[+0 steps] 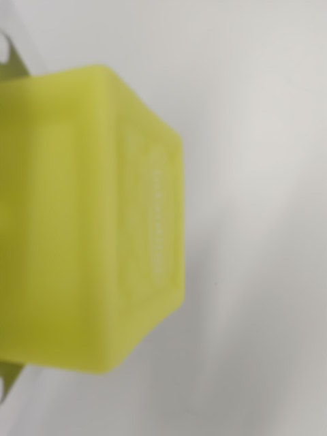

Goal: Pick yellow cube

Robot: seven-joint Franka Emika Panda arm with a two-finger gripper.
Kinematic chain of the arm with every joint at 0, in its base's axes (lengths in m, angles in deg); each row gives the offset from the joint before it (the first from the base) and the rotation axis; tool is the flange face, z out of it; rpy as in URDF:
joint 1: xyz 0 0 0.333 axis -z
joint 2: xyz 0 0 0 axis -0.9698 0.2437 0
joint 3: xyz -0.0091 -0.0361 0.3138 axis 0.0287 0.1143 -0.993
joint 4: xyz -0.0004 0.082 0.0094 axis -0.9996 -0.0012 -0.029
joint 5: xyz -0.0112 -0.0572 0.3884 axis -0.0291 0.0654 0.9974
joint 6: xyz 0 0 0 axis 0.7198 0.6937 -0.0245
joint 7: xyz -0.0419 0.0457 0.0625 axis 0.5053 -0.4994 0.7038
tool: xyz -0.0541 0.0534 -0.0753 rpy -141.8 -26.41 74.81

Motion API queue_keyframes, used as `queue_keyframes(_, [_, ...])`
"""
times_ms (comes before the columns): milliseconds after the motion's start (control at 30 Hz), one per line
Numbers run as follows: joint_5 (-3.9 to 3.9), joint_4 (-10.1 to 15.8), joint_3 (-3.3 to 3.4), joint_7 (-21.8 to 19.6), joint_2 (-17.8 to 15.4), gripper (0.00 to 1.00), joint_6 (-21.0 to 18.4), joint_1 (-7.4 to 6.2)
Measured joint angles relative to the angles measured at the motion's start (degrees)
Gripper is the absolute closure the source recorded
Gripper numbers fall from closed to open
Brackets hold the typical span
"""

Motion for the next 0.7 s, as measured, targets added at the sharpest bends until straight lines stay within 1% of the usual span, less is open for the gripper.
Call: queue_keyframes(700, [-0.13, -0.1, 0.00, -0.1, -5.4, 1.00, -5.5, 0.00])
